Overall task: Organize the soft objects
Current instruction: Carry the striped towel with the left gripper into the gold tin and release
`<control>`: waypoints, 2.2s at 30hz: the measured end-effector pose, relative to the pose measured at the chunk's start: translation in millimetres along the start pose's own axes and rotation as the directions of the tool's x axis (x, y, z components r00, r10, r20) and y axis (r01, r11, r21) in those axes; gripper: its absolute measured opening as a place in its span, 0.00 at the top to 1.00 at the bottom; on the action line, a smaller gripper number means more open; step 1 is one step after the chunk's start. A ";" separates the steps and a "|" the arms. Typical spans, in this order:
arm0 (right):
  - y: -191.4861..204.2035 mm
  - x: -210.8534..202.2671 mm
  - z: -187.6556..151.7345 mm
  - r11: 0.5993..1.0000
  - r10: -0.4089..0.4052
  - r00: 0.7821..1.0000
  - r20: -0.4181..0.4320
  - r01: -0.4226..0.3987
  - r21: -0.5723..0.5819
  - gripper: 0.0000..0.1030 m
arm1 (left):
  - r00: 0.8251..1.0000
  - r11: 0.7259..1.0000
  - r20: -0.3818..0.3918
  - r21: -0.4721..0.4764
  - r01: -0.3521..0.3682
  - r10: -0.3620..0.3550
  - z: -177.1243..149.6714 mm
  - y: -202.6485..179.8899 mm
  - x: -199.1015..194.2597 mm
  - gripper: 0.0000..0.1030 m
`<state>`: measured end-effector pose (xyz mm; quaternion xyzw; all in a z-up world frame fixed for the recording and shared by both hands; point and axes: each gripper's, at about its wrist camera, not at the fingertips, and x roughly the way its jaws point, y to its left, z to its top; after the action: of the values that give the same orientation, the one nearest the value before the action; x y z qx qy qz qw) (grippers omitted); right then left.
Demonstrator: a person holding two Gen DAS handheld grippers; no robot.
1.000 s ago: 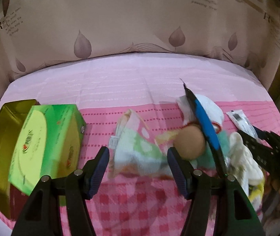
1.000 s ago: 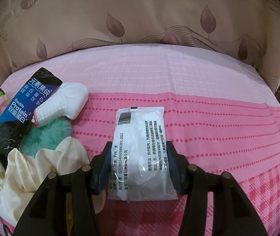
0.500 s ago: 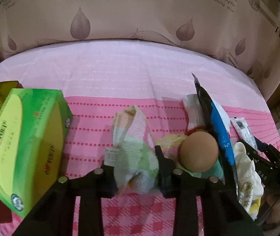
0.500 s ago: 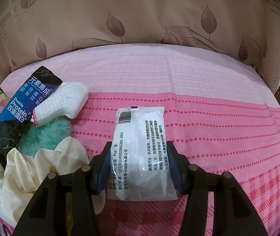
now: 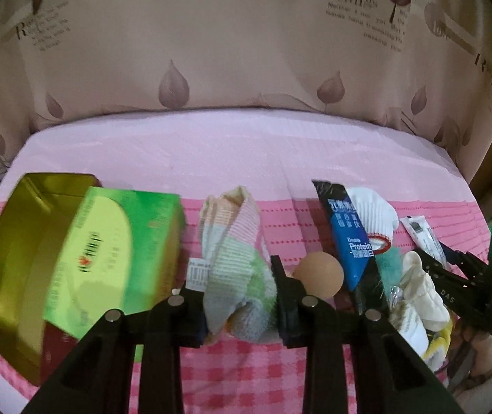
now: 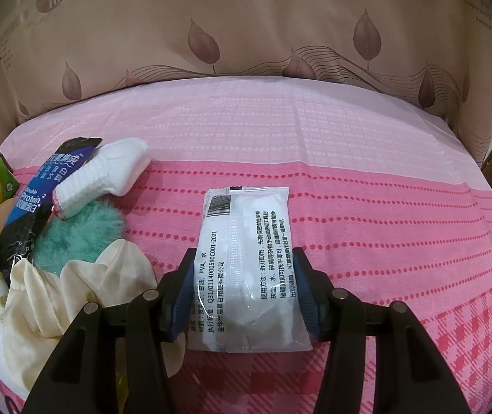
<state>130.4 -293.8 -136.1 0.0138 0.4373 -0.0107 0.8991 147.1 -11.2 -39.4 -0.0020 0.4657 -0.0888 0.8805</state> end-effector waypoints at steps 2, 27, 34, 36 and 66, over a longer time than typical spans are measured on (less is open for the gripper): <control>-0.1 0.5 0.1 1.000 0.000 1.000 0.000 0.000 0.000 0.52 | 1.000 1.000 0.014 -0.001 -0.002 0.002 2.3 5.4 -8.8 0.72; 0.0 0.6 -0.2 1.000 -0.004 1.000 0.000 0.004 -0.003 0.52 | 0.959 0.964 0.133 -0.126 -0.235 0.251 21.2 142.1 -85.5 0.72; -0.6 1.2 0.3 1.000 -0.005 1.000 0.000 0.005 -0.004 0.52 | 0.937 0.928 0.072 -0.182 -0.324 0.341 17.0 178.9 -61.1 0.72; -0.1 1.1 0.3 1.000 -0.005 1.000 0.000 0.005 -0.004 0.52 | 0.933 0.922 0.049 -0.183 -0.342 0.355 13.0 186.8 -51.6 0.72; 2.7 -0.1 -0.6 1.000 -0.021 1.000 0.000 0.021 -0.017 0.52 | 0.887 0.872 0.031 -0.205 -0.445 0.460 -20.8 222.7 -37.1 0.50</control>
<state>129.9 -291.1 -136.4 0.0015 0.4378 -0.0161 0.8989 144.1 215.5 -40.0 0.0185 0.4244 0.1654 0.8901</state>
